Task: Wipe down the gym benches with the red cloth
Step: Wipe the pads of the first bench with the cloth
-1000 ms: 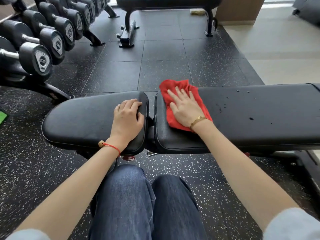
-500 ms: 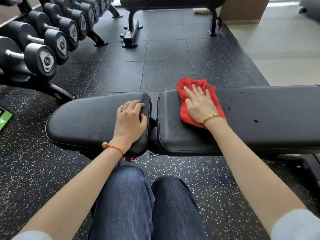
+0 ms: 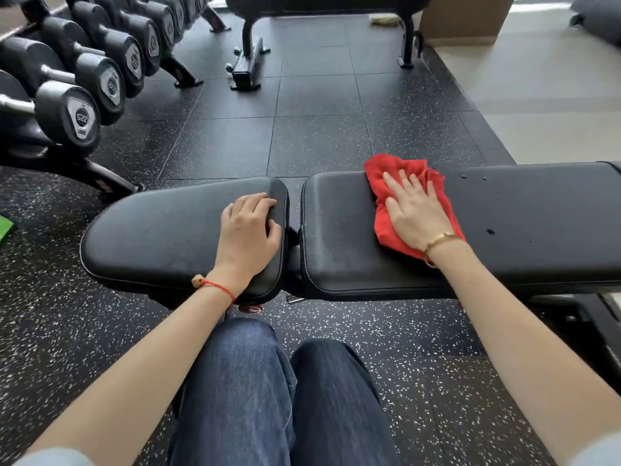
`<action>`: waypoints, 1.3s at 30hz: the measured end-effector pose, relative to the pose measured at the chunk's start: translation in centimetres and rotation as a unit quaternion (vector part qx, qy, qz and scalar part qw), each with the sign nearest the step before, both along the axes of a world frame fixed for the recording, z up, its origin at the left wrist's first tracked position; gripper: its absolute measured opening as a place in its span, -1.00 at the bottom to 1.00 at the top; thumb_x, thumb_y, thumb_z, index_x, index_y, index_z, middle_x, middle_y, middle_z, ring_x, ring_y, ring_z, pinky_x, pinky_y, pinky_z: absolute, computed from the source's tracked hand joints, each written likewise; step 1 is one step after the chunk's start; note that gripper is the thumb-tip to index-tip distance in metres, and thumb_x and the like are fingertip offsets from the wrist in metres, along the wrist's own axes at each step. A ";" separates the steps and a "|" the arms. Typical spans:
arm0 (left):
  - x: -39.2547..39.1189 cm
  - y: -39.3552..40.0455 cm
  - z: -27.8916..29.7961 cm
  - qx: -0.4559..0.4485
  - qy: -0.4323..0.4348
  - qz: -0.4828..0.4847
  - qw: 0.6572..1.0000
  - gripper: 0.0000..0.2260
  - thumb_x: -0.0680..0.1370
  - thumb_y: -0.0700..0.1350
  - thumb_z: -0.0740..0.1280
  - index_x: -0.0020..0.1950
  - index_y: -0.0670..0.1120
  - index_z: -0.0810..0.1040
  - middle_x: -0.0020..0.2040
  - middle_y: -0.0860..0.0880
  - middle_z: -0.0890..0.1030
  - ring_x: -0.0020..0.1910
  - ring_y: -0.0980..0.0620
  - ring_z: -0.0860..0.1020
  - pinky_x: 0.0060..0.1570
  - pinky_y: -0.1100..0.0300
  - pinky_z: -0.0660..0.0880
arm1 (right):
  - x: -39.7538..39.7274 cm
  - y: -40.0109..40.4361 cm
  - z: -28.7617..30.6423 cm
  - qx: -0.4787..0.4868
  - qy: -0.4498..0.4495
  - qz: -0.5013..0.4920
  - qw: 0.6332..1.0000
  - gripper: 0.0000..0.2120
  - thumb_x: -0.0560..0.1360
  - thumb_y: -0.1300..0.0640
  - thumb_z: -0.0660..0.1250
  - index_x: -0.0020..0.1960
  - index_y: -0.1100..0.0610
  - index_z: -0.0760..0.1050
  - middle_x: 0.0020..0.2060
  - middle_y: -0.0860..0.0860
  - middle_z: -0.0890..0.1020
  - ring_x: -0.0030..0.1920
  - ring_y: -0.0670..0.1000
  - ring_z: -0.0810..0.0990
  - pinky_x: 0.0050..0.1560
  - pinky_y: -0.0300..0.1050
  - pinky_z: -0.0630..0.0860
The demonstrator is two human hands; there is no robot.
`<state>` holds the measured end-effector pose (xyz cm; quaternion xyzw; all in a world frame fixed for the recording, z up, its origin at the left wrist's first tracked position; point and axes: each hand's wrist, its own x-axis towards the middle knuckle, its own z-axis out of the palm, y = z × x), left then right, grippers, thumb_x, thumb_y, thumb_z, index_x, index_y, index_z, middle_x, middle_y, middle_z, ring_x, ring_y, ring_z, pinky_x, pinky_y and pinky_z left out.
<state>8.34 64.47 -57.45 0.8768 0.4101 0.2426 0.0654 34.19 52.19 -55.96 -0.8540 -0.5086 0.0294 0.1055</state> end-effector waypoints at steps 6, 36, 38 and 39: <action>0.0 0.0 0.0 0.000 -0.005 0.000 1.000 -0.69 0.49 -0.20 0.31 0.23 -0.13 0.58 0.28 -0.07 0.58 0.31 -0.11 0.48 0.37 -0.09 0.34 | -6.0 3.4 0.0 0.010 -0.020 0.111 0.994 -0.49 0.65 0.05 -0.01 0.58 0.02 0.00 0.56 0.11 0.03 0.56 0.09 0.00 0.53 0.05 -0.19; 0.0 -0.2 0.2 -0.009 -0.001 0.004 1.000 -0.69 0.50 -0.19 0.30 0.24 -0.13 0.58 0.30 -0.07 0.57 0.33 -0.10 0.46 0.37 -0.08 0.33 | -1.2 -0.3 -0.3 0.010 0.012 0.020 1.000 -0.50 0.65 0.07 -0.02 0.57 0.02 0.01 0.56 0.12 0.03 0.57 0.09 -0.01 0.54 0.06 -0.21; 0.0 -0.3 0.3 -0.009 0.003 0.005 1.000 -0.69 0.50 -0.18 0.30 0.24 -0.12 0.57 0.30 -0.06 0.56 0.34 -0.09 0.46 0.37 -0.06 0.33 | -1.2 2.1 0.0 0.000 0.019 0.009 1.000 -0.49 0.65 0.05 -0.04 0.58 0.04 -0.01 0.57 0.14 -0.01 0.57 0.11 -0.03 0.54 0.06 -0.22; 0.0 -0.3 0.3 -0.008 0.004 0.004 1.000 -0.68 0.50 -0.18 0.30 0.25 -0.12 0.57 0.30 -0.06 0.56 0.34 -0.08 0.46 0.38 -0.06 0.32 | -1.7 3.0 0.0 -0.001 0.018 0.017 1.000 -0.49 0.65 0.05 -0.04 0.58 0.04 -0.02 0.57 0.14 -0.01 0.57 0.11 -0.04 0.53 0.06 -0.22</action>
